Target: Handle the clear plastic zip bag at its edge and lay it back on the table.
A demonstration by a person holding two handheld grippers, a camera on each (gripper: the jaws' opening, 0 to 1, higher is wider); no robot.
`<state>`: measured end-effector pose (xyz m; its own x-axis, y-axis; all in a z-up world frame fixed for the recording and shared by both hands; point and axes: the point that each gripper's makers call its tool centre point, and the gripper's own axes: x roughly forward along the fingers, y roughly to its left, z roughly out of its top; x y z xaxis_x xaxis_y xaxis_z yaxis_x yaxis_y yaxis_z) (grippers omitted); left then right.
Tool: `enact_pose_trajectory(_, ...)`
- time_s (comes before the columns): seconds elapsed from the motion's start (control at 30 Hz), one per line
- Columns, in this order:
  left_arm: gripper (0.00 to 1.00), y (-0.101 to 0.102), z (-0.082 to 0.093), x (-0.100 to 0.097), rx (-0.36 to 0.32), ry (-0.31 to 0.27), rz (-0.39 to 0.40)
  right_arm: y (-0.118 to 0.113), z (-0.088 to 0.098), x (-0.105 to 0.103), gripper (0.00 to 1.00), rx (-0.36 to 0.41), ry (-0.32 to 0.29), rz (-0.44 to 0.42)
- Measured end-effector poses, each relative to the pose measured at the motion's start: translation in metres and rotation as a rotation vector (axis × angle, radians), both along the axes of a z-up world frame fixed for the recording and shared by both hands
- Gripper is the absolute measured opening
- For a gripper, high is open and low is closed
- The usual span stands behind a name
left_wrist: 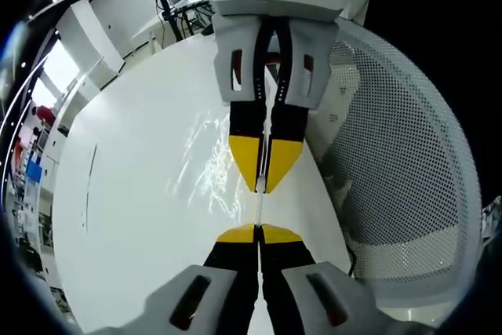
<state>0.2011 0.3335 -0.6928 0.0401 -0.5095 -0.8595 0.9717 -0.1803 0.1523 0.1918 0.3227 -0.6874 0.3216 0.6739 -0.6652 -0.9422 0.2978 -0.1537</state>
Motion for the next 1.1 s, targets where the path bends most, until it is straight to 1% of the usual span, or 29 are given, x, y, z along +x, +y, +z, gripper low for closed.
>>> enact_pose_trajectory(1.1, 0.00, 0.0058, -0.0007, 0.0054, -0.006, -0.006, 0.021, 0.0005, 0.0029, 0.0014, 0.00, 0.009, -0.004, -0.009)
